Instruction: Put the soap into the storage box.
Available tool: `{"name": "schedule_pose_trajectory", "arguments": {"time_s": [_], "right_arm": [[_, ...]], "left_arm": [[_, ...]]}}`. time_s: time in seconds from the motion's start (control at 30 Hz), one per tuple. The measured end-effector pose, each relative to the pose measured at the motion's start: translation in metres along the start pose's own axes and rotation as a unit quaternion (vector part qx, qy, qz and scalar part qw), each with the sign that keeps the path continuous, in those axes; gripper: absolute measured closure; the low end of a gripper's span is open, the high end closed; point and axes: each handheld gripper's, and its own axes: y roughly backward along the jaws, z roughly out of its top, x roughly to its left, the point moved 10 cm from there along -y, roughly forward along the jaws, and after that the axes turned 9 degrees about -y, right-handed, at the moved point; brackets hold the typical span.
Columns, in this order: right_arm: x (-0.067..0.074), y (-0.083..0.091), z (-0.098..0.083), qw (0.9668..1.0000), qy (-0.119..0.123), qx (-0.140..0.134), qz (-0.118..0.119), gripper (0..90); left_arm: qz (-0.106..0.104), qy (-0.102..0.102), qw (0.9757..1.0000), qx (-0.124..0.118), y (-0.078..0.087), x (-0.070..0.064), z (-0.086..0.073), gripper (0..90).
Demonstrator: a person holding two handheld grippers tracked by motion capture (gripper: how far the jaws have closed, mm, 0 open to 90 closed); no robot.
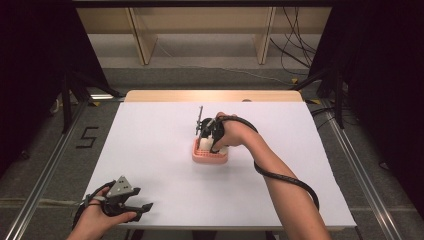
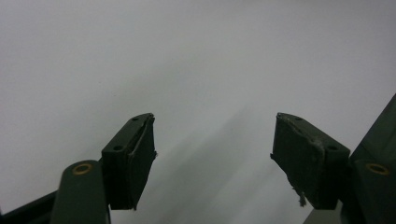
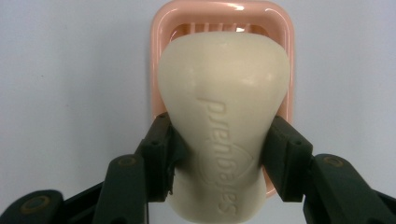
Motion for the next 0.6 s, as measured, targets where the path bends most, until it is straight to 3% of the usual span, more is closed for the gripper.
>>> {"name": "schedule_pose_trajectory", "arguments": {"time_s": [0.03,0.1,0.27,0.3,0.37,0.4,0.43,0.47,0.5,0.53,0.57,0.6], "right_arm": [[-0.0007,-0.0007,0.0007,1.0,0.003,-0.003,-0.001,50.6],[0.0031,-0.0003,-0.0001,0.9997,-0.026,0.003,0.0,50.6],[0.0024,-0.0025,0.0014,0.9995,-0.031,-0.001,0.0,50.6],[0.0024,-0.0031,0.0015,0.9995,-0.031,-0.001,0.002,50.6],[0.0029,-0.0042,0.0024,0.9994,-0.033,-0.004,0.004,50.6],[0.0027,-0.0047,0.0027,0.9994,-0.033,-0.005,0.003,50.6],[0.0028,-0.0054,0.0029,0.9995,-0.03,-0.005,0.005,50.6],[0.0024,-0.0057,0.0028,0.9995,-0.032,-0.004,0.003,50.6],[0.0028,-0.0061,0.0027,0.9994,-0.033,-0.002,0.005,50.6],[0.0056,-0.0053,0.0001,0.9985,-0.053,0.009,0.007,50.6],[0.0013,-0.0078,0.0043,0.9997,-0.022,-0.008,0.004,50.6],[0.0025,-0.0082,0.0038,0.9995,-0.031,-0.007,0.006,50.6]], "left_arm": [[0.003,-0.004,1.0,-0.001,-0.0004,0.0012,0.0004,29.6],[0.005,-0.008,1.0,-0.001,-0.0005,0.0022,0.0003,29.6],[0.005,-0.007,1.0,0.0,-0.0007,0.0022,0.0002,29.6],[0.003,0.014,0.9999,0.0,-0.0012,-0.0009,-0.0005,29.6],[0.002,0.015,0.9999,0.0,-0.0012,-0.0011,-0.0003,29.5],[0.005,-0.007,1.0,0.0,-0.0006,0.0021,0.0001,29.5],[0.005,-0.008,1.0,-0.001,-0.0007,0.0023,0.0002,29.5],[0.002,0.015,0.9999,0.0,-0.0012,-0.001,-0.0005,29.5],[0.001,0.016,0.9999,0.0,-0.0012,-0.0013,-0.0005,29.6],[0.002,0.015,0.9999,0.0,-0.0013,-0.0012,-0.0005,29.5],[0.002,0.015,0.9999,0.0,-0.0012,-0.0012,-0.0005,29.6],[0.002,0.015,0.9999,0.0,-0.0012,-0.0013,-0.0005,29.5]]}}
